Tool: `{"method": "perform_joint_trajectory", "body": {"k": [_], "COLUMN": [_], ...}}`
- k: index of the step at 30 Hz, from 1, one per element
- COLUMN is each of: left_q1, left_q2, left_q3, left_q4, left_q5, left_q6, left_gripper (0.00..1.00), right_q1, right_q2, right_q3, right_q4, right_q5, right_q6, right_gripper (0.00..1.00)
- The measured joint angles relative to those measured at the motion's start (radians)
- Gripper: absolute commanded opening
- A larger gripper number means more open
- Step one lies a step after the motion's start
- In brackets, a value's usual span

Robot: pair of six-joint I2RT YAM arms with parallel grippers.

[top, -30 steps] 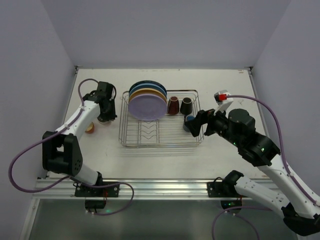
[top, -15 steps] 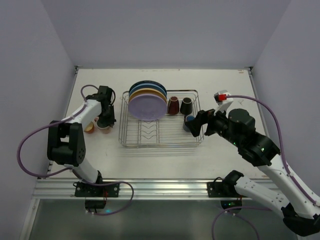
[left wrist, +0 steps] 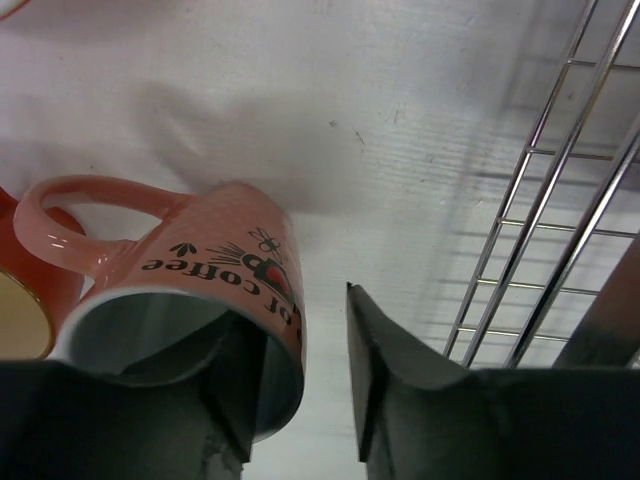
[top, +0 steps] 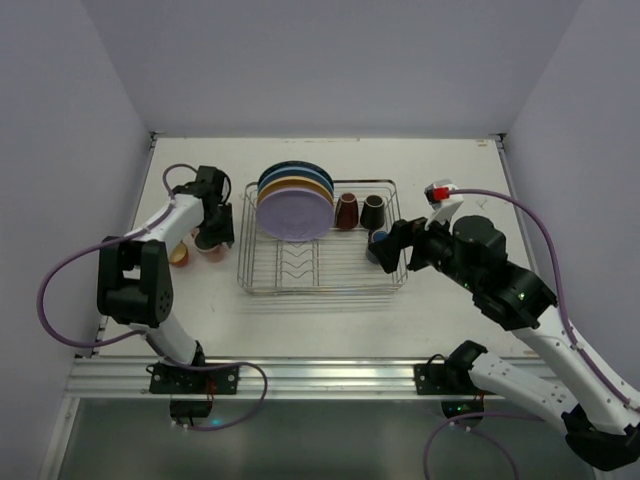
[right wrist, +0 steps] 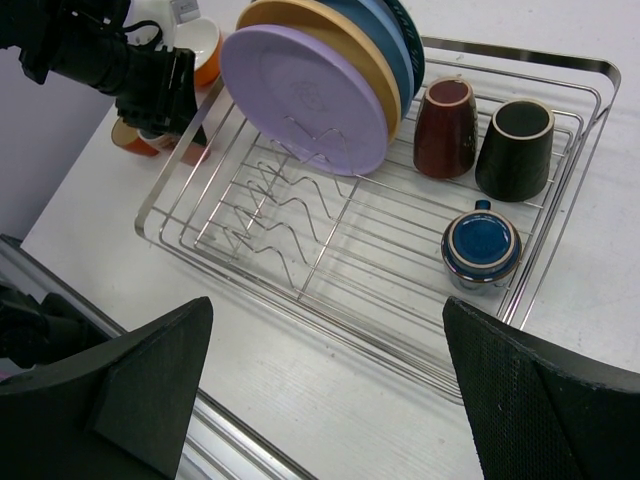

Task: Unload the mixed dishes from the dish rack

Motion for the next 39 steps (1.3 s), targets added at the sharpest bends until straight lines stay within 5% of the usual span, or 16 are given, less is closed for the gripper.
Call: {"method": "perform_joint_trajectory", "body": {"k": [8,13,24,33,39], "left_q1": [0.0,0.0,0.0,0.001,-0.008], "left_q2": [-0.031,-0.142,-0.555,-1.104,-1.2], "left_q3": [0.001,0.026,0.064,-0.318,-0.44], "left_q4": [0.01,0.0,0.038,0.327,0.406], "left_q5": [-0.013,-0.019,0.018,0.209,0.238], "left_q6": [-0.002,-0.011,-0.031,-0.045,-0.044], "left_gripper": [0.72,1.0,1.0,1.0,1.0], "right_q1": [-0.012,-0.042,-0.176,-0.175,-0.16], "right_q2": [0.026,0.074,0.359,0.599,0.659], "right_q3": [0.0,0.0,0.017,0.07,0.11], "right_q4": [-0.001,0.0,-0.032,-0.068,-0.071], "right_q5": [-0.001,0.0,0.002,0.09,0.129], "right_q6": [0.002,0.007,0.004,0.019,0.034], "right_gripper": [0.99,0.99,0.99,0.94,0.91]}}
